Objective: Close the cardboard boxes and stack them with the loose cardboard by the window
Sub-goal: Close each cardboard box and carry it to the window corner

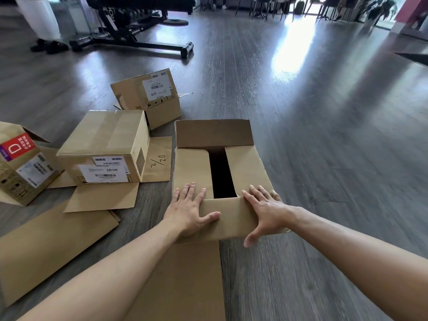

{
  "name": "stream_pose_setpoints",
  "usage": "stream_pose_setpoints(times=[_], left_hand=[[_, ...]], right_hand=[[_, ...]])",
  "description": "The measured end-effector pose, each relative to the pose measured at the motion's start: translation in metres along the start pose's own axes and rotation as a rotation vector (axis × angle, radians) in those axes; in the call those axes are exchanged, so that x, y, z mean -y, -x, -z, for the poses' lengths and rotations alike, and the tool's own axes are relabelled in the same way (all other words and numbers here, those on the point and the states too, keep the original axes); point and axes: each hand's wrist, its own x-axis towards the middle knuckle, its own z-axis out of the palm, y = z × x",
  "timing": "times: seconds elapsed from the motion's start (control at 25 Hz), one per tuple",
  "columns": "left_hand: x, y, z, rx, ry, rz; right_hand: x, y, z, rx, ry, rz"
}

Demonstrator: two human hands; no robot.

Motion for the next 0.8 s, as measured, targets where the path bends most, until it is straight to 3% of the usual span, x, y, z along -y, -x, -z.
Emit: stream_pose_setpoints(times=[0.2, 0.44, 0.6, 0.8], left_hand=[[-0.003, 0.002, 0.014, 0.007, 0.074, 0.015], [-0.006, -0.009, 0.071, -0.022, 0.250, 0.086], [0.012, -0.016, 0.111, -0.244, 0.401, 0.081], [0.027, -0.029, 0.091, -0.516, 0.276, 0.165]], right_hand=[[0.005, 0.002, 0.017, 0.052, 0.048, -0.006], [-0.016, -0.004, 0.078, 0.150, -0.232, 0.004], [-0.026, -0.017, 0.103, 0.019, -0.390, -0.041], [-0.024, -0.043, 0.110, -0.328, -0.201, -0.199]])
